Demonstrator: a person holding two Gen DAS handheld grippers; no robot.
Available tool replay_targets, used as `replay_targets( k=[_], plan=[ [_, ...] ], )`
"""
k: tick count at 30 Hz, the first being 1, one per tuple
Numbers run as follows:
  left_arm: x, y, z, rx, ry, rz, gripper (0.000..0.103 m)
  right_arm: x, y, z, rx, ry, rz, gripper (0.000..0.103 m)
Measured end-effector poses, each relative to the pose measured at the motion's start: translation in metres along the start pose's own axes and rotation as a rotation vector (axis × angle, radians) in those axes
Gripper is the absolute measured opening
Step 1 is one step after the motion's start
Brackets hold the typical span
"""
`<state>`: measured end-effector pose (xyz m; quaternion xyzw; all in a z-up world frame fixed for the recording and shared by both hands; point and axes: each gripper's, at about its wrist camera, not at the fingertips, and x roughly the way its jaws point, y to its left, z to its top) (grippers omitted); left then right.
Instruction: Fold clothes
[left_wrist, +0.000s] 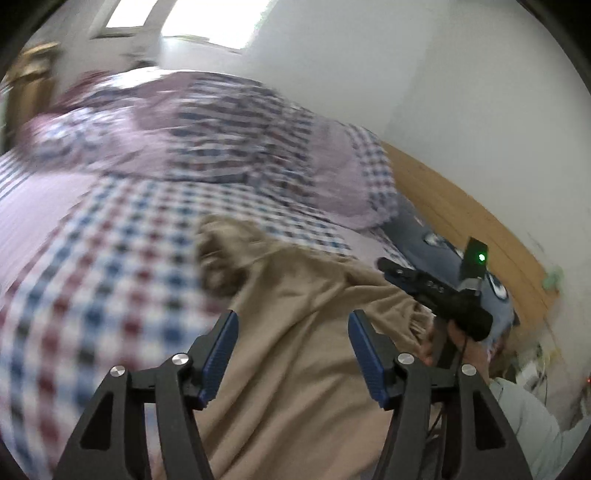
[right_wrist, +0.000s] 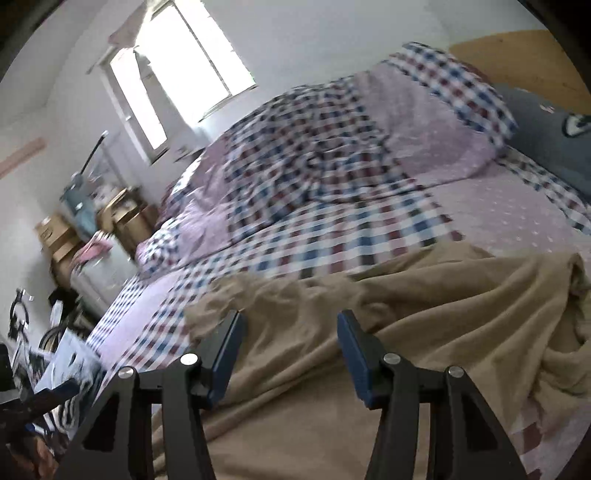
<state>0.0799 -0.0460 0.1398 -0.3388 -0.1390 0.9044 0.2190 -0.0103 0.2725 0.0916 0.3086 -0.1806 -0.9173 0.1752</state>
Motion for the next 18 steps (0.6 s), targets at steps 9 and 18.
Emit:
replay_targets(
  k=[9, 18],
  plan=[
    [0.146, -0.016, 0.049, 0.234, 0.170, 0.119, 0.067, -0.015, -0.062, 0.018, 0.151, -0.071, -0.077, 0.057],
    [0.250, 0.018, 0.057, 0.290, 0.346, 0.372, 0.010, -0.022, -0.091, 0.024, 0.233, -0.093, -0.109, 0.056]
  ],
)
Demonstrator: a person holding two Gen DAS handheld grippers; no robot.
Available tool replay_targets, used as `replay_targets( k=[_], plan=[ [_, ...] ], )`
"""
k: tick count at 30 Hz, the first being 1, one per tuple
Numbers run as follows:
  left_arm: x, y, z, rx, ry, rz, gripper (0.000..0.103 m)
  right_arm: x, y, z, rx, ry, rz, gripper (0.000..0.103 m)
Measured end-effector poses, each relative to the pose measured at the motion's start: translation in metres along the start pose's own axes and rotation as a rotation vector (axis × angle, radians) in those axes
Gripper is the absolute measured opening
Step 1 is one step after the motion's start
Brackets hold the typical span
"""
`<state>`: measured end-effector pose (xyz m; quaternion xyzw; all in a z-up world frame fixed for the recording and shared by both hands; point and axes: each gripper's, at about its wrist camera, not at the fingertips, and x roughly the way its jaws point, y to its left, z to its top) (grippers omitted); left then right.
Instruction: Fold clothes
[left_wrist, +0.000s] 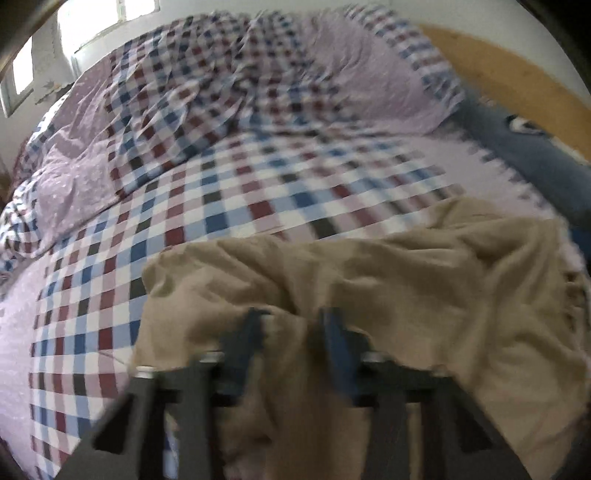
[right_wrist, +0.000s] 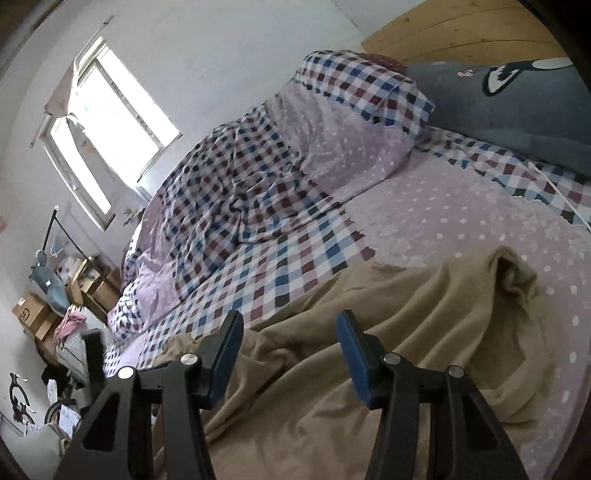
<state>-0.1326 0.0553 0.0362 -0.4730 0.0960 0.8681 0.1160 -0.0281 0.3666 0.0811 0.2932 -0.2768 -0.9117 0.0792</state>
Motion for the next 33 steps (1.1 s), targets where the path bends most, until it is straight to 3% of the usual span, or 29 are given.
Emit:
replay_targets(
  k=[2, 4, 10, 17, 21, 26, 33],
  plan=[
    [0.005, 0.008, 0.001, -0.026, -0.011, -0.006, 0.008, 0.000, -0.004, 0.001, 0.014, -0.001, -0.007, 0.056],
    [-0.009, 0.028, -0.001, -0.104, -0.086, -0.008, 0.007, -0.001, -0.008, 0.003, 0.026, -0.003, -0.015, 0.057],
    [-0.068, 0.121, -0.016, -0.450, -0.284, 0.037, 0.006, -0.001, -0.011, 0.003, 0.039, -0.004, -0.031, 0.057],
    [-0.119, 0.208, -0.052, -0.645, -0.368, 0.135, 0.006, -0.002, -0.012, 0.002, 0.045, -0.002, -0.058, 0.056],
    [-0.121, 0.237, -0.083, -0.689, -0.324, 0.202, 0.006, 0.000, -0.017, 0.002, 0.061, 0.012, -0.093, 0.056],
    [-0.102, 0.249, -0.141, -0.719, -0.178, 0.245, 0.006, 0.003, -0.025, 0.000, 0.098, 0.036, -0.117, 0.057],
    [-0.123, 0.243, -0.192, -0.772, -0.195, 0.225, 0.006, 0.006, -0.029, -0.001, 0.100, 0.052, -0.157, 0.056]
  ],
)
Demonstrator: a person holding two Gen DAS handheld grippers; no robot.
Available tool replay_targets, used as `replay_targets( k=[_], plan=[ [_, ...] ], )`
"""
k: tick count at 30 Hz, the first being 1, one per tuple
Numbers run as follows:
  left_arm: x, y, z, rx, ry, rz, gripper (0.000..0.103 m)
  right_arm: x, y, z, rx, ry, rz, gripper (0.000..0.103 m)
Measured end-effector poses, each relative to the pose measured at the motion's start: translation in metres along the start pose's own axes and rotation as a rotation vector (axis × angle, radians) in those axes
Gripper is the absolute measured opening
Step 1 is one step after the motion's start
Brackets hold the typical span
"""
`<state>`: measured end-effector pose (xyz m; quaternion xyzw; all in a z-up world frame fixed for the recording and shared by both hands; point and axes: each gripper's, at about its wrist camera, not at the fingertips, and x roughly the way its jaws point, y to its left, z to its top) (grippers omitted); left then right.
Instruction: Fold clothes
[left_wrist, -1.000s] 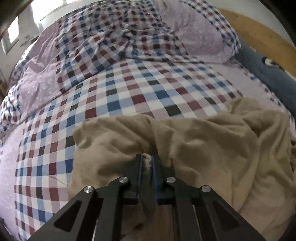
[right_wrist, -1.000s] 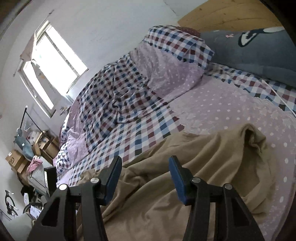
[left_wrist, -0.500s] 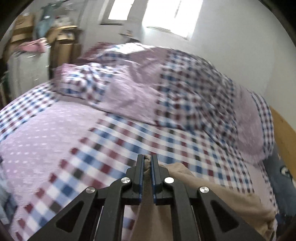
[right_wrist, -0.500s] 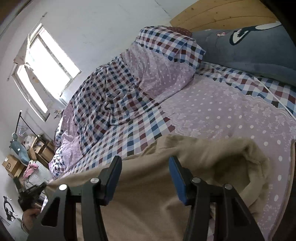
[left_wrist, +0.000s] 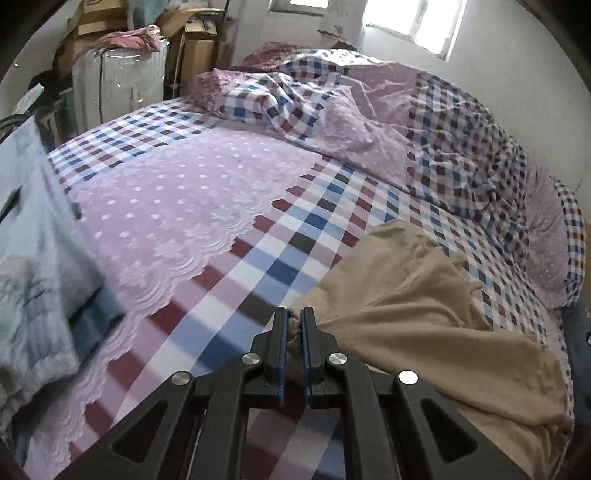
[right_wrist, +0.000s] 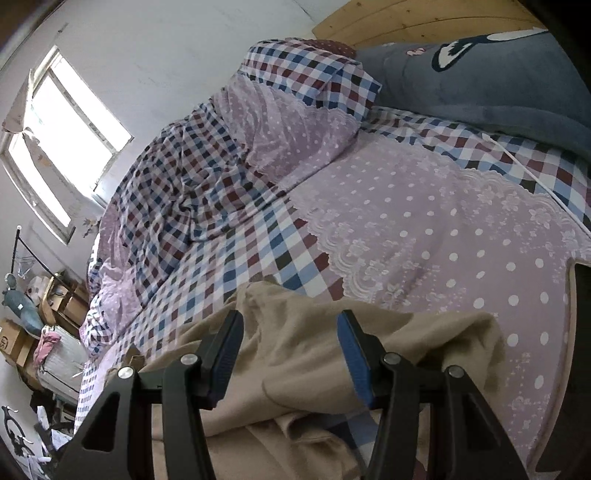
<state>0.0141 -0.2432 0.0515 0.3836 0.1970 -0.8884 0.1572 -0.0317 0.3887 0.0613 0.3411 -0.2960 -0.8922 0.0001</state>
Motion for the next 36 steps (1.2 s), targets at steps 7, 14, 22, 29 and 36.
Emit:
replay_targets(
  k=[7, 14, 22, 29, 36],
  plan=[
    [-0.012, 0.013, -0.029, 0.026, 0.057, 0.008, 0.006, 0.006, -0.004, -0.002, 0.008, 0.026, -0.037, 0.056],
    [-0.017, 0.010, -0.044, 0.088, 0.036, 0.022, 0.007, 0.007, -0.009, -0.003, 0.023, 0.033, -0.053, 0.056],
    [-0.020, 0.018, -0.045, 0.048, 0.040, -0.029, 0.038, 0.005, -0.007, -0.005, 0.018, 0.036, -0.051, 0.057],
    [-0.048, 0.010, -0.052, 0.056, -0.030, -0.085, 0.059, -0.002, -0.003, -0.009, 0.003, 0.035, -0.035, 0.057],
    [-0.089, -0.021, -0.081, 0.188, -0.081, -0.132, 0.060, -0.023, 0.007, -0.020, -0.061, 0.016, -0.014, 0.057]
  ],
)
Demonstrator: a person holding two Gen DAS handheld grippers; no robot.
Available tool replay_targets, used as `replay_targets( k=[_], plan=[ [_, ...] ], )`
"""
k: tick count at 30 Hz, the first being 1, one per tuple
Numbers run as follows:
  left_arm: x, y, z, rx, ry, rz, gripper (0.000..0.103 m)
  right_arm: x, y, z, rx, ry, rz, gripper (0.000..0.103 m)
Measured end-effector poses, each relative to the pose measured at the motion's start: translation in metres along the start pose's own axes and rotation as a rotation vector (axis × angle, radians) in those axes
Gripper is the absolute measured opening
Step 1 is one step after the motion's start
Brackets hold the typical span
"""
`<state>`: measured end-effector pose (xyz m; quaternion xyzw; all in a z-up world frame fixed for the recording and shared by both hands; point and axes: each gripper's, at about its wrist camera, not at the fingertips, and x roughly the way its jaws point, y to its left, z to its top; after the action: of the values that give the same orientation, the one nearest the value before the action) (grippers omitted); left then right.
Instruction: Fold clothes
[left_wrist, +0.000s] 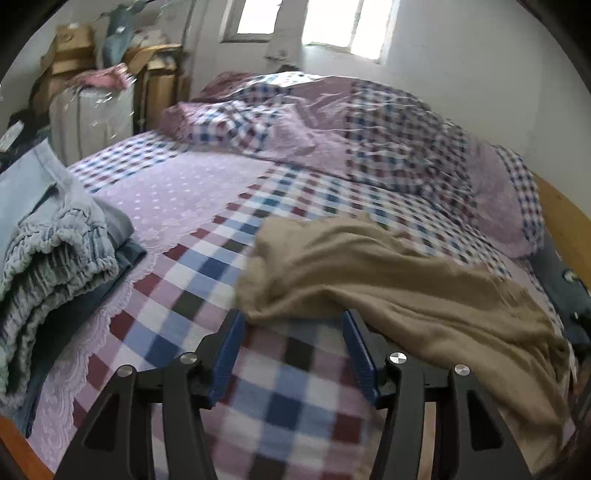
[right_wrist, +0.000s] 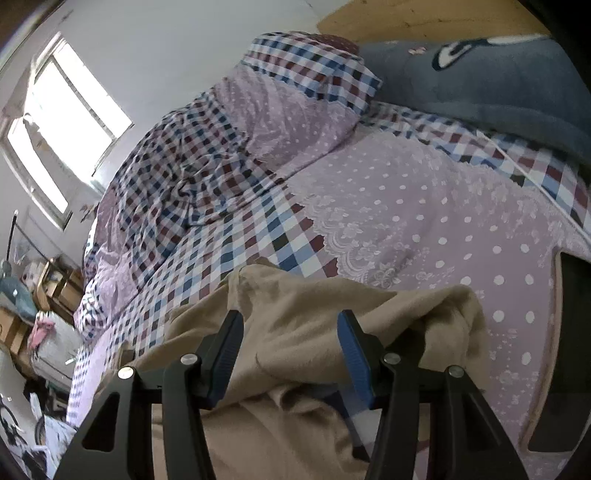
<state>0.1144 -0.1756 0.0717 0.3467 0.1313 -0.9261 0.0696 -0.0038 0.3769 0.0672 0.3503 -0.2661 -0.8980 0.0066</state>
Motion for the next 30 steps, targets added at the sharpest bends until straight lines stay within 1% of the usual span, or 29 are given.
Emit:
replay_targets(
  k=[2, 5, 6, 8, 11, 15, 18, 21, 26, 30],
  plan=[
    [-0.009, -0.014, -0.008, 0.047, 0.003, -0.016, 0.060, -0.011, 0.000, -0.003, -0.018, -0.016, 0.005, 0.057],
    [-0.025, -0.047, -0.027, 0.138, 0.016, -0.051, 0.060, -0.029, -0.002, -0.007, -0.051, -0.036, -0.008, 0.056],
    [-0.030, -0.060, -0.035, 0.167, 0.022, -0.070, 0.062, -0.035, -0.003, -0.007, -0.068, -0.048, -0.014, 0.056],
    [-0.041, -0.088, -0.050, 0.226, 0.031, -0.113, 0.077, -0.047, -0.005, -0.007, -0.094, -0.070, -0.017, 0.056],
    [-0.059, -0.138, -0.074, 0.329, 0.040, -0.199, 0.077, -0.071, -0.013, -0.008, -0.122, -0.107, -0.019, 0.057],
    [-0.077, -0.198, -0.100, 0.471, 0.039, -0.281, 0.078, -0.099, -0.033, -0.005, -0.129, -0.152, -0.041, 0.058],
    [-0.089, -0.244, -0.121, 0.574, 0.048, -0.363, 0.078, -0.120, -0.056, 0.001, -0.090, -0.194, -0.067, 0.059],
    [-0.104, -0.293, -0.148, 0.703, 0.046, -0.444, 0.078, -0.137, -0.084, 0.009, -0.006, -0.217, -0.059, 0.059],
    [-0.129, -0.355, -0.190, 0.887, 0.033, -0.562, 0.078, -0.156, -0.112, 0.017, 0.050, -0.244, -0.049, 0.059],
    [-0.137, -0.393, -0.222, 1.017, 0.009, -0.614, 0.078, -0.165, -0.121, 0.018, 0.054, -0.239, -0.027, 0.060]
  ],
)
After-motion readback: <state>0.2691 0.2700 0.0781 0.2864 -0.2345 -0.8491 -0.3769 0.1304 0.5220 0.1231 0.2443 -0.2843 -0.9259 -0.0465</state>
